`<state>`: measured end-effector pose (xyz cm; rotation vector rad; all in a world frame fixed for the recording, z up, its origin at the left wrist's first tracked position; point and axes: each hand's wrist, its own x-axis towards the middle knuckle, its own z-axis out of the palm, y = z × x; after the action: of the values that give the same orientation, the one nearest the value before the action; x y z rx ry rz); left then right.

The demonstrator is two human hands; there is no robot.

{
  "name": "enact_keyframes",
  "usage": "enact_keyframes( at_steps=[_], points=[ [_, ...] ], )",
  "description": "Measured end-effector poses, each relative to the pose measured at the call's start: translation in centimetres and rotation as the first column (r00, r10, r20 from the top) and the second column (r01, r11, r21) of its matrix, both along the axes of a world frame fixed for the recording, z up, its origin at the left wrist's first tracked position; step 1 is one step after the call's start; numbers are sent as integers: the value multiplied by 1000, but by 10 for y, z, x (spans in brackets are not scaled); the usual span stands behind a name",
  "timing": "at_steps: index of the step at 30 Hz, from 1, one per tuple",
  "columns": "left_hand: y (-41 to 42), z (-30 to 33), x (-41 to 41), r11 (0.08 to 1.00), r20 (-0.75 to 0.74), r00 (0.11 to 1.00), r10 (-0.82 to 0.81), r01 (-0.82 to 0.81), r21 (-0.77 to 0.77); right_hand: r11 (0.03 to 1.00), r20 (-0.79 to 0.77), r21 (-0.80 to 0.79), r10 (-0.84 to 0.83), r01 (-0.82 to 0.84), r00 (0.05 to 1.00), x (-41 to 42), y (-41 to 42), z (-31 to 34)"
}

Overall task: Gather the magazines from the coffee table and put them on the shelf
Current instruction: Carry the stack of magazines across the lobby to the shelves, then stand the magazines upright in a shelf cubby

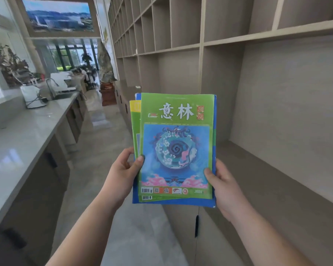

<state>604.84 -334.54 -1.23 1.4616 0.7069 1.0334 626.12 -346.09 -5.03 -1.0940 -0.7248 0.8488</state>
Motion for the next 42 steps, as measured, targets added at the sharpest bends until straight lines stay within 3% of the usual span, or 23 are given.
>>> enact_keyframes(
  at_steps=[6, 10, 15, 19, 22, 24, 31, 34, 36, 42],
  points=[
    [160, -23, 88, 988, -19, 988, -153, 153, 6, 979, 29, -69, -189, 191, 981, 68, 131, -23],
    [265, -38, 155, 939, -43, 938, -344, 344, -1, 927, 4, -88, -367, 366, 930, 109, 206, -40],
    [355, -39, 234, 831, -173, 819, -548, 556, 2, 839, -13, -133, -534, 527, 846, 156, 259, -43],
    [385, -40, 303, 660, -241, 626, -742, 745, -96, 757, 13, -203, -632, 621, 775, 206, 278, -54],
    [400, -49, 355, 573, -282, 525, -803, 810, -124, 708, 50, -253, -672, 660, 739, 250, 287, -67],
    [410, -58, 391, 555, -301, 504, -809, 825, -110, 682, 69, -283, -686, 674, 724, 284, 295, -81],
    [425, -125, 505, 637, -234, 613, -755, 770, -39, 538, 266, -324, -737, 778, 621, 400, 339, -126],
    [421, -148, 535, 714, -223, 692, -687, 700, -27, 359, 453, -409, -718, 839, 528, 425, 367, -142],
    [417, -157, 547, 770, -243, 745, -621, 637, -13, 278, 493, -408, -735, 870, 466, 422, 388, -152],
    [436, -220, 589, 897, -246, 868, -431, 441, -15, 586, 275, -455, -623, 670, 732, 420, 452, -180]
  ],
)
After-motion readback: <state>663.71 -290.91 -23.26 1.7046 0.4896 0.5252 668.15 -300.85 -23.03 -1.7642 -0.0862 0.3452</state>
